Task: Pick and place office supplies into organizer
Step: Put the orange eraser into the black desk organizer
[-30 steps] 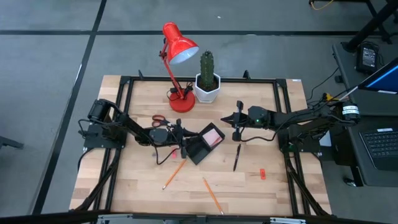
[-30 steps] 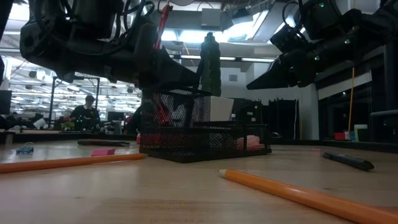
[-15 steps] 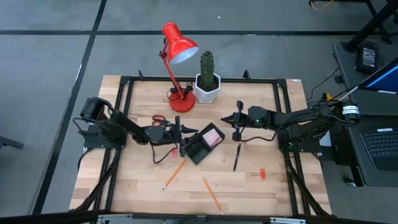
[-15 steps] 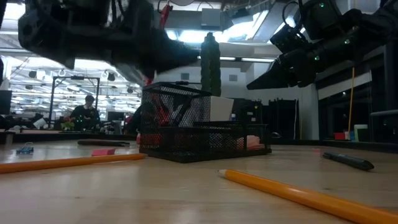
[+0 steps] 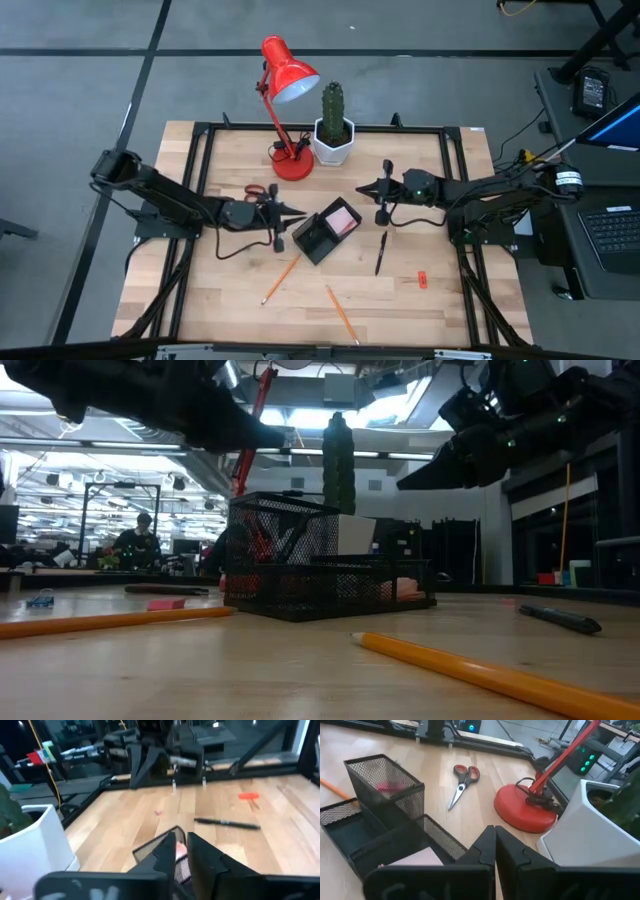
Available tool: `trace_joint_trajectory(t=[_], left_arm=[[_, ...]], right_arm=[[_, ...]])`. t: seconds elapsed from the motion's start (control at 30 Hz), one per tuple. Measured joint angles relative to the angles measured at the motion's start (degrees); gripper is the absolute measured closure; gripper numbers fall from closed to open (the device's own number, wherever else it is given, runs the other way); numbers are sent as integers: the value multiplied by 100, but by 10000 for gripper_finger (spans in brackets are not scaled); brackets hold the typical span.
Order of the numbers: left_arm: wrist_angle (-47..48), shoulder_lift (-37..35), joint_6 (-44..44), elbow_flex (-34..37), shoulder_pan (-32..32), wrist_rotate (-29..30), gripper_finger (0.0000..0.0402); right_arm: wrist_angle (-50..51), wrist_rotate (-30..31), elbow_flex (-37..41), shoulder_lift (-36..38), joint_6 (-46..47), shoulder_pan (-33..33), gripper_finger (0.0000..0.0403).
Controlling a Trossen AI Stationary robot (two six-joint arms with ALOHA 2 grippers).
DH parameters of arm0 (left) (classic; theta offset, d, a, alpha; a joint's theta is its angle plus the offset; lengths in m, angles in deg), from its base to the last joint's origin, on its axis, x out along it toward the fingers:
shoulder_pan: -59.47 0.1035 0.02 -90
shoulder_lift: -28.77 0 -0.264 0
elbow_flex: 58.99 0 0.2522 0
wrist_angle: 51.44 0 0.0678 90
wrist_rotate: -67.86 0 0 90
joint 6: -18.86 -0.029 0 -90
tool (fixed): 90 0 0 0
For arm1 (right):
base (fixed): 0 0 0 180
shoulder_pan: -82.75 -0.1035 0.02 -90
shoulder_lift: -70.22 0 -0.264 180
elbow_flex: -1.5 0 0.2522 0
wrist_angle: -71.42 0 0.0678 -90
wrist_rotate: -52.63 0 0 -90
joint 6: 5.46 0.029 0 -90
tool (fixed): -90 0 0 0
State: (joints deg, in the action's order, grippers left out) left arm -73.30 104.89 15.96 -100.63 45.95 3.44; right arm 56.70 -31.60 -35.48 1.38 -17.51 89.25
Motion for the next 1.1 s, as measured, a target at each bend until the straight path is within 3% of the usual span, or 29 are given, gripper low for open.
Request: trace_joint_trajectory(t=[0.13,0.57,0.7,0.93,1.1], left_arm=[[533,-249,-72,0,0,3,397],[940,-428,-496,0,158,45,399],[1009,-428,-497,0,389,-24,401],[1148,-428,-517,0,751,-444,401],[1150,-428,-749,0,807,-478,399]], right_arm=[[5,1,0,13,-11,0,395],[302,1,-78,13,-137,2,395],[1721,1,-645,12,-145,2,395],[4545,58,-1861,11,999,2,395],[5563,94,-2211,11,1982,-302,395]])
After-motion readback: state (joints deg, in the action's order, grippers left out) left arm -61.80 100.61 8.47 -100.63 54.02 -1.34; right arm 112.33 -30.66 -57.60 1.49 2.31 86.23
